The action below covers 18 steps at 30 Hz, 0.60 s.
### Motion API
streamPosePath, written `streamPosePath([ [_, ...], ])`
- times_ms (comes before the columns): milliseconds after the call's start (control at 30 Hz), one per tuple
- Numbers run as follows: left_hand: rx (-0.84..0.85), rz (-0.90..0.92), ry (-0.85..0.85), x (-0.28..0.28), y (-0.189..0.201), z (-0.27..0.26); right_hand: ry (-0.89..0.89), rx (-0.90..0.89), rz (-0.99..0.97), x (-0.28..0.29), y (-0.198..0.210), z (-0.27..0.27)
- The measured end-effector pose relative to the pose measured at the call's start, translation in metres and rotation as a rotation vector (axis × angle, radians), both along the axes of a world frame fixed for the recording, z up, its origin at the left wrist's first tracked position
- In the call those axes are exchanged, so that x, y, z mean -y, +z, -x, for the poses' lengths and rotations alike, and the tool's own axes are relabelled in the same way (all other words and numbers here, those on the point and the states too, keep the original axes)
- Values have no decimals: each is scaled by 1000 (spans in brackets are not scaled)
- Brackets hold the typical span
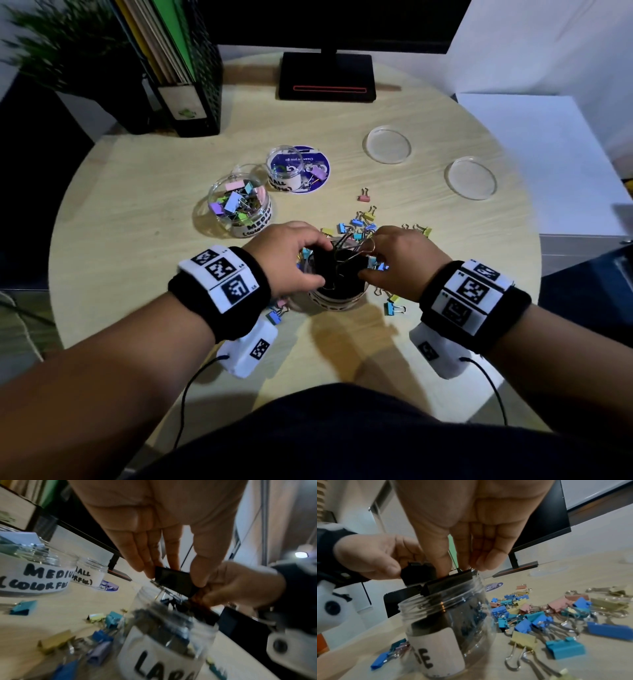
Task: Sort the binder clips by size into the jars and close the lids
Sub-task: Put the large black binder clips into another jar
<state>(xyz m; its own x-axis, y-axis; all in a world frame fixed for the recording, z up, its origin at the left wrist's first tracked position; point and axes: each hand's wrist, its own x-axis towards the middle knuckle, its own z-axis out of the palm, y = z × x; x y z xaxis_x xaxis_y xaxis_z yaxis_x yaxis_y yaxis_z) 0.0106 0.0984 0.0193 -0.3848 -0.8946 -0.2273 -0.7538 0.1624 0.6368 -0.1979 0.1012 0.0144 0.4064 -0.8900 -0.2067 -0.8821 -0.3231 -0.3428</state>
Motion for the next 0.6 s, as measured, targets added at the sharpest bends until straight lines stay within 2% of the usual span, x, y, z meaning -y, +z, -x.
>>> streamPosePath([
  [133,178,23,-93,1,-7,7,-156,223,-5,-4,0,3],
  [200,205,31,-98,1,-9,9,-146,298,11,-7,1,2],
  [400,268,31,-129,3,-6,13,39,242,86,-2,-8,1],
  [600,178,-21,-38,0,-13,1,9,249,168,3,-5,-5],
])
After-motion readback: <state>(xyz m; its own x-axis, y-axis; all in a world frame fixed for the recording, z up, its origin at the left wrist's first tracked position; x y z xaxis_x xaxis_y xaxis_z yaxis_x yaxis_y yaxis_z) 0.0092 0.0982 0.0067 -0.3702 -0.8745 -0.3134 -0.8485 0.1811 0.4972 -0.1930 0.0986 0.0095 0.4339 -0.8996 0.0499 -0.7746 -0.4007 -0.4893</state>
